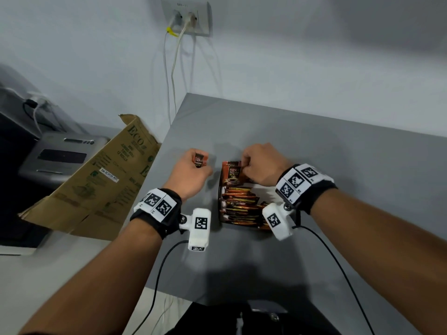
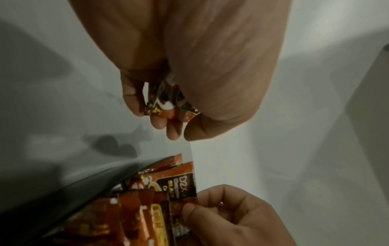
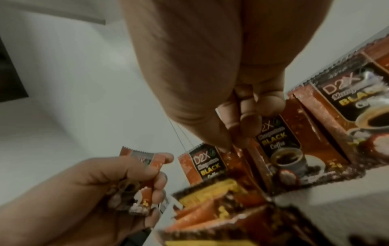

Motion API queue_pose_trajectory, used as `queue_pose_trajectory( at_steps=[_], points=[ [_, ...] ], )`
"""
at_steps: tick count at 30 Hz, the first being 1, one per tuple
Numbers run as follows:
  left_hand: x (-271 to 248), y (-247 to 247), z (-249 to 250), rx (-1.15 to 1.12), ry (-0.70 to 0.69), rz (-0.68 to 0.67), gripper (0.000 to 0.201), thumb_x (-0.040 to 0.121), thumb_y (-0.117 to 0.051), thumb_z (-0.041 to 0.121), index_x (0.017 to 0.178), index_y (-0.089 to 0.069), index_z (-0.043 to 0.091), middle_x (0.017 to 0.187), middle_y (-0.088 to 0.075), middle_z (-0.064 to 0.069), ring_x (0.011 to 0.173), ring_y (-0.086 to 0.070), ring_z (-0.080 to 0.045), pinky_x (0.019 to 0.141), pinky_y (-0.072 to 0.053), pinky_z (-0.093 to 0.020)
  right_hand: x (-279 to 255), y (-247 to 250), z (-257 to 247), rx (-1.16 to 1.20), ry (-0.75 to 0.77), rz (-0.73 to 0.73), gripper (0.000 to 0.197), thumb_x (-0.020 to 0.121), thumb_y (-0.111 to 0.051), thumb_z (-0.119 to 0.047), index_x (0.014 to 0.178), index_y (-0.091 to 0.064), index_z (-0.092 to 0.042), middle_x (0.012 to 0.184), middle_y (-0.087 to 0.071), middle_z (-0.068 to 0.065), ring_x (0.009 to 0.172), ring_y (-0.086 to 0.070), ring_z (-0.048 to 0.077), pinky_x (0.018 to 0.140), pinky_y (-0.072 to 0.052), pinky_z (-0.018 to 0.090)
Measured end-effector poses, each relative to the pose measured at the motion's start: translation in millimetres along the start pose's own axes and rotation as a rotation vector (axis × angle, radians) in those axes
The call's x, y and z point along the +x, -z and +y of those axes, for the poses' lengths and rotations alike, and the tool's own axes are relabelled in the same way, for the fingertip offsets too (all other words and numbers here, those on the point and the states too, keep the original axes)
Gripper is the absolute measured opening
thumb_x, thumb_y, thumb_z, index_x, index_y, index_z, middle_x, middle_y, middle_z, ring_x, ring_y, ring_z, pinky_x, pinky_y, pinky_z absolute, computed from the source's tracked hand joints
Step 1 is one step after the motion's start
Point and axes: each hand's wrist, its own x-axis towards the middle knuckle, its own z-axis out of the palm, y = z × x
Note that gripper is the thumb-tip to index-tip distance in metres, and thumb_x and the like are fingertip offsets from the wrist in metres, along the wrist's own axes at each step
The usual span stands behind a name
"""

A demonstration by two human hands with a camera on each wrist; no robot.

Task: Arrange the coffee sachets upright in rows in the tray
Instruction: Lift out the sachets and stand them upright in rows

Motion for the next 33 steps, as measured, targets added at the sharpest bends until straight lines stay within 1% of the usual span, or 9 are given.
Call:
queue_pose_trajectory(
  at_steps=[5,9,17,20,23,26,29,31,33],
  points=[
    [-0.4,-1.6,-2.1,0.039,-0.013,-0.013,0.028,0.085,-0.064,0.012,0.108,-0.056,0.025,0.093,-0.062,0.004,0.082,-0.063,-0.015,0.078,-0.051,-0.032,7.8,-5.4,-0.9,-0.108,-0.012,-0.015,0.011,0.091,-0.061,-0.013,0.085,-0.068,-0.007,0.083,-0.069,0.008,0.077,-0.065,0.025,0.071,-0.056,0.036],
    [0.0,0.3,-1.5,0.058,-0.022,-0.015,0.028,0.086,-0.064,0.013,0.110,-0.056,0.023,0.095,-0.064,0.003,0.084,-0.064,-0.017,0.080,-0.052,-0.034,12.1,-5.9,-0.6,-0.122,-0.041,0.001,0.011,0.093,-0.061,-0.015,0.089,-0.067,-0.008,0.086,-0.068,0.009,0.080,-0.066,0.026,0.076,-0.058,0.040],
    [-3.5,-4.2,5.4,0.078,-0.001,-0.025,0.022,0.081,-0.060,0.015,0.099,-0.058,0.027,0.080,-0.065,-0.001,0.077,-0.064,-0.022,0.081,-0.057,-0.052,9.1,-9.6,1.2,-0.098,-0.026,0.014,0.011,0.095,-0.061,-0.021,0.101,-0.066,-0.012,0.096,-0.069,0.007,0.085,-0.064,0.025,0.078,-0.055,0.039],
    [-7.1,-4.8,14.6,0.057,-0.019,-0.008,0.022,0.083,-0.062,0.009,0.097,-0.054,0.023,0.083,-0.063,-0.005,0.077,-0.063,-0.022,0.079,-0.056,-0.056,5.4,-1.6,6.8,0.004,-0.023,0.091,0.022,0.093,-0.066,-0.026,0.113,-0.064,-0.017,0.096,-0.065,-0.001,0.088,-0.064,0.021,0.081,-0.053,0.034],
    [-14.6,-6.8,34.6,-0.016,-0.106,-0.065,0.030,0.081,-0.072,0.011,0.096,-0.050,0.024,0.087,-0.065,-0.008,0.077,-0.064,-0.023,0.079,-0.056,-0.057,-5.9,19.7,1.1,0.232,0.017,0.176,0.022,0.087,-0.072,-0.030,0.108,-0.069,-0.023,0.088,-0.067,-0.009,0.078,-0.063,0.008,0.075,-0.052,0.023],
    [-21.6,-14.7,59.1,-0.082,-0.183,-0.166,0.043,0.069,-0.078,0.011,0.100,-0.051,0.024,0.096,-0.069,-0.019,0.080,-0.069,-0.034,0.078,-0.057,-0.058,-22.6,42.6,-14.6,0.448,0.108,0.168,0.022,0.082,-0.077,-0.026,0.104,-0.073,-0.026,0.089,-0.072,-0.012,0.083,-0.067,0.004,0.077,-0.051,0.018],
    [-22.7,-20.5,73.7,-0.113,-0.213,-0.204,0.046,0.076,-0.075,-0.002,0.106,-0.048,0.019,0.089,-0.070,-0.012,0.078,-0.069,-0.023,0.079,-0.057,-0.047,-33.4,60.8,-11.9,0.431,0.122,0.261,0.012,0.083,-0.076,-0.018,0.094,-0.074,-0.023,0.087,-0.073,-0.009,0.081,-0.069,0.008,0.076,-0.052,0.022],
    [-21.6,-16.2,70.9,-0.023,-0.200,-0.160,0.043,0.083,-0.072,0.004,0.110,-0.047,0.026,0.096,-0.071,0.000,0.086,-0.069,-0.012,0.077,-0.056,-0.033,-36.9,69.1,7.4,0.380,0.048,0.328,0.011,0.085,-0.075,-0.018,0.093,-0.073,-0.023,0.088,-0.073,-0.008,0.083,-0.068,0.010,0.079,-0.052,0.027],
    [-21.9,-8.2,59.5,0.129,-0.192,-0.117,0.037,0.087,-0.070,0.013,0.112,-0.049,0.031,0.099,-0.070,0.005,0.092,-0.066,-0.006,0.071,-0.046,-0.020,-40.6,67.7,32.0,0.285,-0.059,0.314,0.013,0.086,-0.074,-0.018,0.096,-0.071,-0.024,0.092,-0.072,-0.005,0.087,-0.067,0.014,0.082,-0.053,0.030]
  ],
)
